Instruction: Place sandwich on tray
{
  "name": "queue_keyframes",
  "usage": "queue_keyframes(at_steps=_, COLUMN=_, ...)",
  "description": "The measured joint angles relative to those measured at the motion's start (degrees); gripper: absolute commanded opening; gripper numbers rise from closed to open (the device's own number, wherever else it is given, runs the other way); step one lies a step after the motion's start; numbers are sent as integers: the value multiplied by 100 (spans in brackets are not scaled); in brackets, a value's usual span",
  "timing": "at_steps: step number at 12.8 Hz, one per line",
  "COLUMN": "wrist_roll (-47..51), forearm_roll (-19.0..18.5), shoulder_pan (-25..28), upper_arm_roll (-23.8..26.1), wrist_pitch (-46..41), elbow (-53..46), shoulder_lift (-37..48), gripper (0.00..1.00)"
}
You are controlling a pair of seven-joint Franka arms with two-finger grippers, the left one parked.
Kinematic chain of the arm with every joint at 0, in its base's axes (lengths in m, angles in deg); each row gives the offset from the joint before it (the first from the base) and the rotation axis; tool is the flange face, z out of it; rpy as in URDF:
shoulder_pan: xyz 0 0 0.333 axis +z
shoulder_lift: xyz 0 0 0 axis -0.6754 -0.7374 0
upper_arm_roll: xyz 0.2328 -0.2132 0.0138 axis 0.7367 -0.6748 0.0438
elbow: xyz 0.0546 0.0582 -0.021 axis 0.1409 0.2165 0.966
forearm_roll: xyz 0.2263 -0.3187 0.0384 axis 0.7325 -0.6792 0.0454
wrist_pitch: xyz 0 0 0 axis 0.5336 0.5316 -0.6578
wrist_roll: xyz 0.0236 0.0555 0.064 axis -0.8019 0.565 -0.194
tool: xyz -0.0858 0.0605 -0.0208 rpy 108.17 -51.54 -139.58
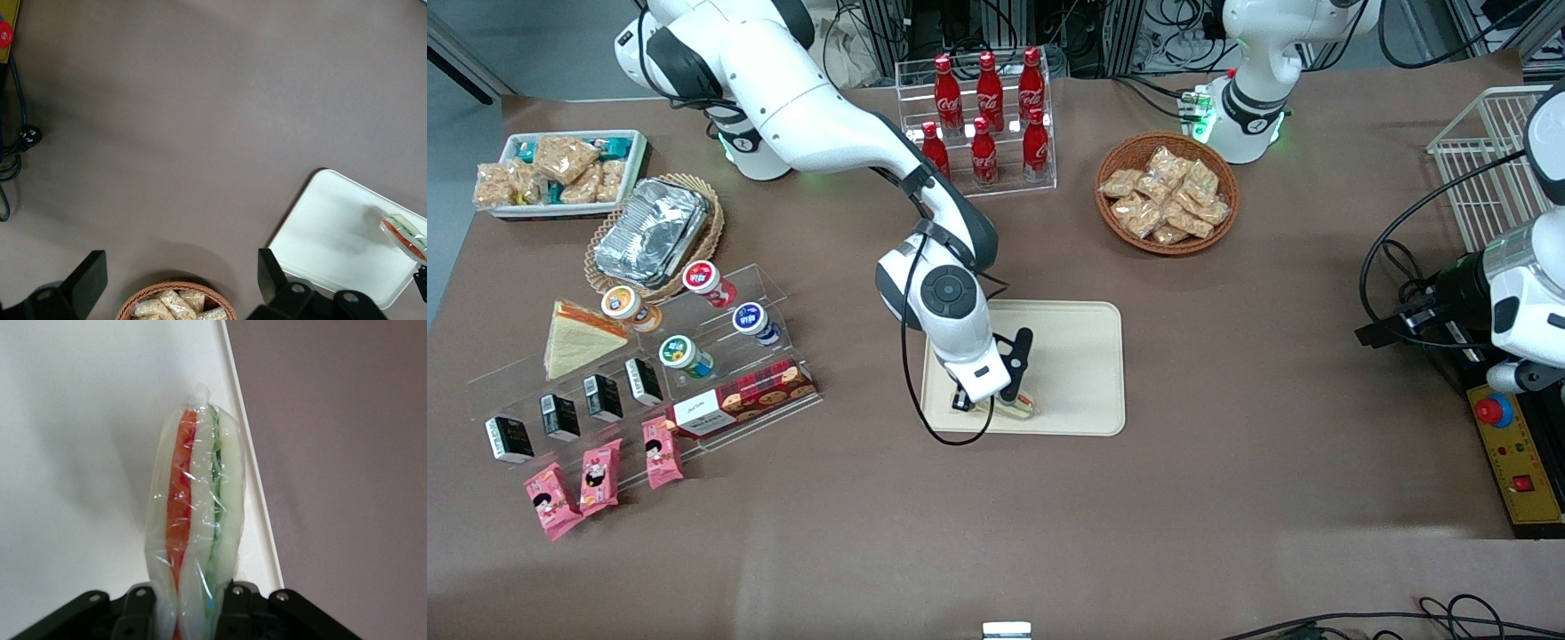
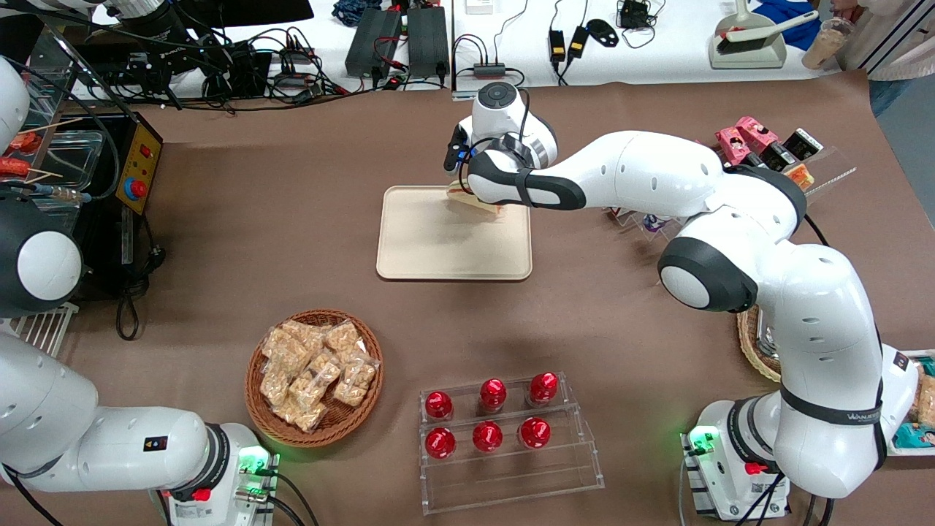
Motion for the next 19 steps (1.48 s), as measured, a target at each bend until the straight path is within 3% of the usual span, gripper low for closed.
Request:
queue_keyframes(at_steps=1, wrist_roll=1, forearm_roll=0, shoulder_pan=0, upper_arm_roll=0, wrist_pitch=13, elbow=-3, shoulder_lift=-11, gripper=43)
queue_keyframes(at_steps=2, wrist_roll=2, forearm_roll=0, shoulder_pan=0, upper_arm_roll=0, wrist_pitch=28, elbow=-3, shoulder_lift=-22, gripper=48)
queue_keyframes(at_steps=3, wrist_roll=2, forearm_roll=0, shoulder_pan=2, upper_arm_roll=0, wrist_pitch=57, elbow=-3, shoulder_lift=-31, gripper=62)
queue_keyframes(at_steps=4, wrist_roll=4, forearm_roll=-1, shoulder_pan=6, upper_arm_roll=0, wrist_pitch=98, elbow=-3, shoulder_lift=-37, gripper=69)
queue_keyframes(at_steps=6, wrist_roll=4, forearm_roll=-1, shoulder_pan=17, upper_arm_roll=3, wrist_pitch=161, elbow=-3, shoulder_lift=-45, gripper=71)
queue_keyframes(at_steps=8, wrist_roll=4, forearm_roll=-1, shoulder_pan=34, upper_arm_roll=4, wrist_pitch=190, elbow=-3, shoulder_lift=-46, gripper=99)
queue_keyframes(at_steps=14, wrist_roll=289, forearm_roll=0, shoulder_pan=38, upper_arm_roll=5, wrist_pitch=53, elbow=-214, shoulder_lift=203, gripper=99)
queue_keyframes(at_steps=19, wrist_roll=1087, forearm_roll=0, shoulder_pan=-51, upper_arm_roll=-68, wrist_pitch=-1594, elbow=-302, shoulder_lift=1328, gripper=99)
